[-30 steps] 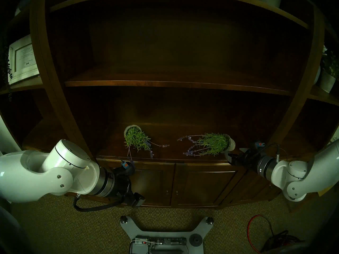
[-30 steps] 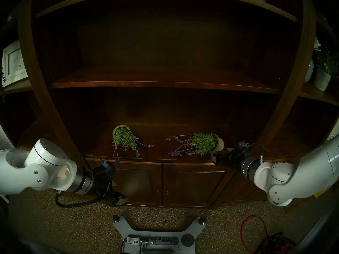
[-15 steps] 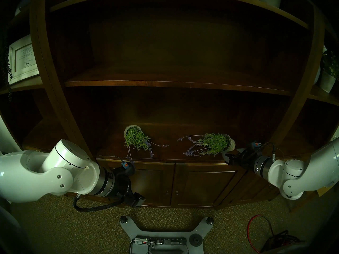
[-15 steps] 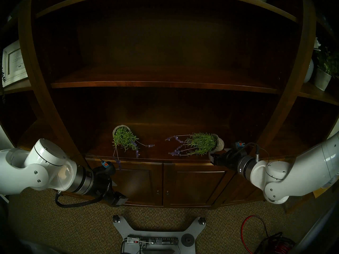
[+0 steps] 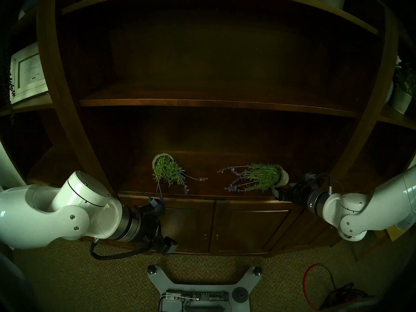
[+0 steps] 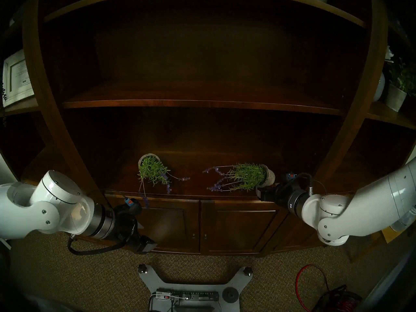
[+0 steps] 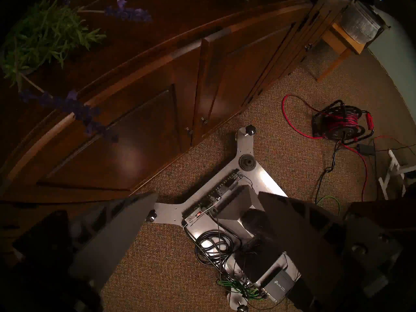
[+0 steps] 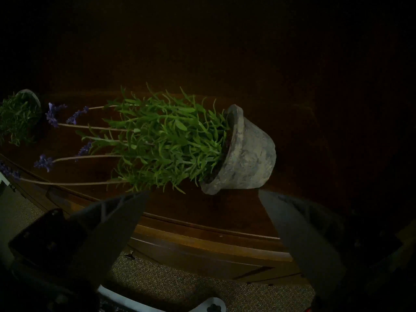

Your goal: Place the fake decorative plant upright

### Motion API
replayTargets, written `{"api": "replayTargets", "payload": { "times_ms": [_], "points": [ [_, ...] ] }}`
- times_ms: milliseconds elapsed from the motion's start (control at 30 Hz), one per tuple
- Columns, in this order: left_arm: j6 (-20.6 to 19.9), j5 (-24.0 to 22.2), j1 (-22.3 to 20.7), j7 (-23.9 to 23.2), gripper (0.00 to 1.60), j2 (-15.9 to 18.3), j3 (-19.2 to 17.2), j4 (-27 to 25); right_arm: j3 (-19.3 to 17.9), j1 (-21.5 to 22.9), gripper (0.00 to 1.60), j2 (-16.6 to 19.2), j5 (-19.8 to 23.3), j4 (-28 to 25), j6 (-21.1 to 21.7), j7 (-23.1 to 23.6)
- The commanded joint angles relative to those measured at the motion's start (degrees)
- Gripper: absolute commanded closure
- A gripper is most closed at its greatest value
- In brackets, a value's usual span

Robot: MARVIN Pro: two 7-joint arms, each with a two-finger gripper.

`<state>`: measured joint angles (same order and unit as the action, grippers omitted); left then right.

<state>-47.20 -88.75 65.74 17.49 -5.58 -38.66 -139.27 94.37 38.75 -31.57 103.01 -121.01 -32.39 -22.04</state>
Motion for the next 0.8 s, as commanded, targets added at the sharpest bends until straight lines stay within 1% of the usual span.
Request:
{"api": "replayTargets", "payload": {
  "times_ms": [0, 400, 567, 767],
  "points": [
    [-0.06, 0.00, -0.72, 0.07, 0.00, -0.14, -0.79, -0.14, -3.20, -0.65, 0.00, -0.27, 0.36, 1.21, -0.30, 1.26],
    [-0.07, 0.00, -0.72, 0.07, 0.00, -0.14, -0.79, -0.14, -6.50, -4.04, 0.00, -0.99, 2.15, 3.34, -0.37, 2.89],
    [-0.07, 0.00, -0.72, 0.07, 0.00, -0.14, -0.79, -0.14, -8.59, -6.27, 0.00, -1.99, 3.61, 4.27, -0.28, 2.19],
    [-0.07, 0.00, -0.72, 0.07, 0.00, -0.14, -0.80, -0.14, -10.04, -7.74, 0.00, -2.79, 4.58, 5.06, -0.62, 2.09]
  ]
}}
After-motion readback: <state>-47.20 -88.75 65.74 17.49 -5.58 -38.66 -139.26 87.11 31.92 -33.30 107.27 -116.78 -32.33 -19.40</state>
